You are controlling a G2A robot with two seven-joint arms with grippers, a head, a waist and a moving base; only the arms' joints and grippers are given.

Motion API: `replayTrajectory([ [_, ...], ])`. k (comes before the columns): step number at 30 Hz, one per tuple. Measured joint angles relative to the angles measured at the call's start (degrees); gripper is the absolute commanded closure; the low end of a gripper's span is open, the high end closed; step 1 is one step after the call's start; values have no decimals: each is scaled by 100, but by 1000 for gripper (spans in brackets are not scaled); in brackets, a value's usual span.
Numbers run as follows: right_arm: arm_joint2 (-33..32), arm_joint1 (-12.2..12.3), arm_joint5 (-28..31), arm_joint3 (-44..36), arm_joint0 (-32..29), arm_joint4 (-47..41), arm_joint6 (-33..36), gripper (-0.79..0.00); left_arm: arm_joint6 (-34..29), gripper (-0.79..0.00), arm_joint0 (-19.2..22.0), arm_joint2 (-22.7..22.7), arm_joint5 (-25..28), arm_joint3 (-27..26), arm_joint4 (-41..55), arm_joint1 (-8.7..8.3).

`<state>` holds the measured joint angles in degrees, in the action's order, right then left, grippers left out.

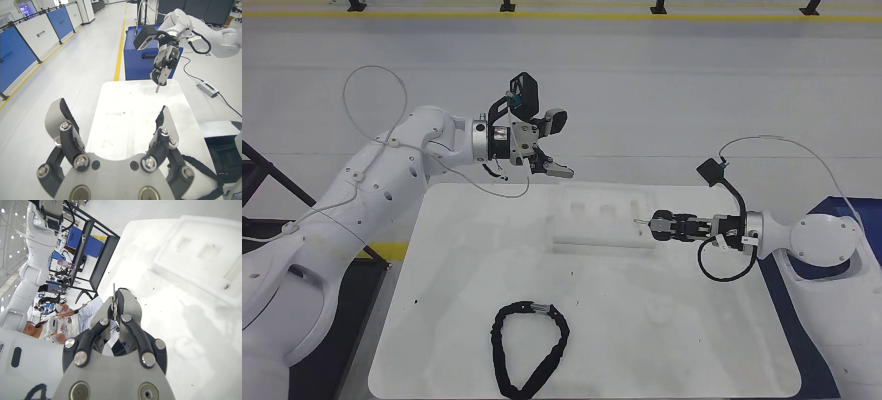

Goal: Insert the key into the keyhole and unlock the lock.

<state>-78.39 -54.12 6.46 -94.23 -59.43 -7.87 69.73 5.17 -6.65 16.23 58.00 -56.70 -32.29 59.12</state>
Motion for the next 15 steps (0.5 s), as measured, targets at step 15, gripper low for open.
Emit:
replayTrajectory([
  [15, 0, 0, 0, 0, 0, 0, 0, 0, -473, -785, -673, -125, 0, -487, -4, -212],
])
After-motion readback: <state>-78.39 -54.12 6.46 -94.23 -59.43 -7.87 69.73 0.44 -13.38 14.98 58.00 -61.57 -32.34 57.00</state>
